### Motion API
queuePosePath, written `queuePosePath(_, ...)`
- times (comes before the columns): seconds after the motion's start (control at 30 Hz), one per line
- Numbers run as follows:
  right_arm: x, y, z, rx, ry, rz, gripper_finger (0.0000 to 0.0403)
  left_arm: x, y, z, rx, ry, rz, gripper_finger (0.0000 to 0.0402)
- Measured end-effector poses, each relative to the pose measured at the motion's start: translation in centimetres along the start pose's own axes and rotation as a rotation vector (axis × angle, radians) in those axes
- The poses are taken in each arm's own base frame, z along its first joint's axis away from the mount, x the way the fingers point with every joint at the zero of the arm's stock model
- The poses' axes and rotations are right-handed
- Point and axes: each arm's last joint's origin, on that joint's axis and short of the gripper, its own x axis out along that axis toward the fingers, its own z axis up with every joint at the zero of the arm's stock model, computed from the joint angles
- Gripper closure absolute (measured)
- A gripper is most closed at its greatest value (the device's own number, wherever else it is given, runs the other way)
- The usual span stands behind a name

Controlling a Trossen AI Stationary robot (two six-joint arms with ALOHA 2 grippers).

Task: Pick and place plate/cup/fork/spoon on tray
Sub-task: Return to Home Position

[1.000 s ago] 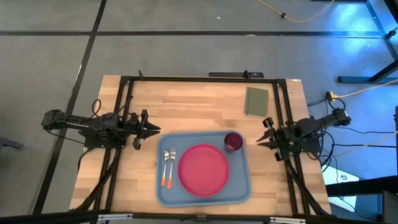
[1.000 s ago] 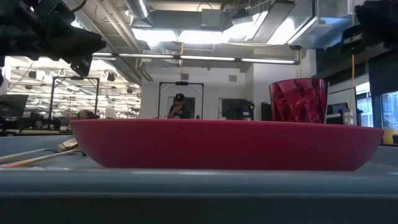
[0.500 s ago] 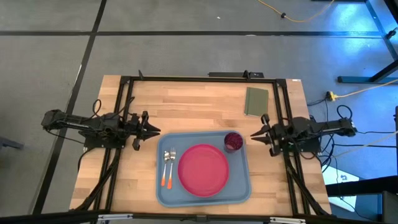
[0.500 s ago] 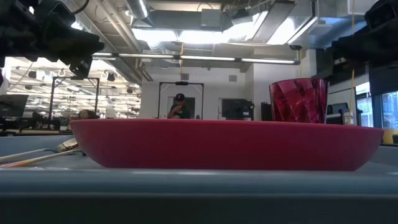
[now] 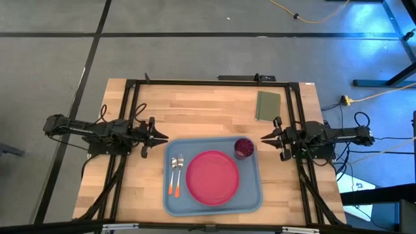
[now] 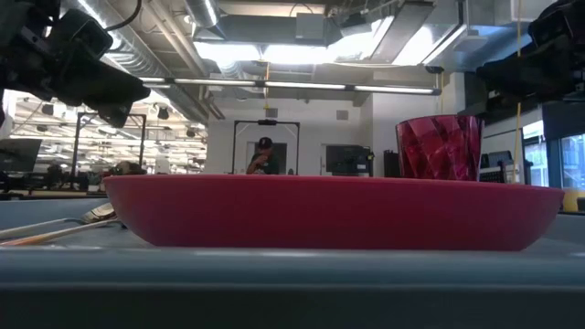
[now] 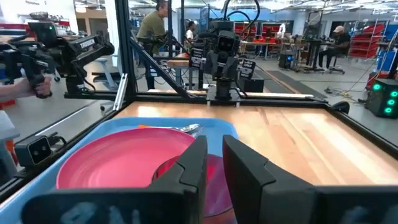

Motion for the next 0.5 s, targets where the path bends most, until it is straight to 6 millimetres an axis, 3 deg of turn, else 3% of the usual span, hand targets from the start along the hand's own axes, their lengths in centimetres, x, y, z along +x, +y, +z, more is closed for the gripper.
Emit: queuePosePath(0.5, 0.00, 0.00, 0.00, 0.004, 0.000, 0.000, 0.0346, 0.00, 0.07, 0.02, 0.013, -0.006, 0.024, 0.0335)
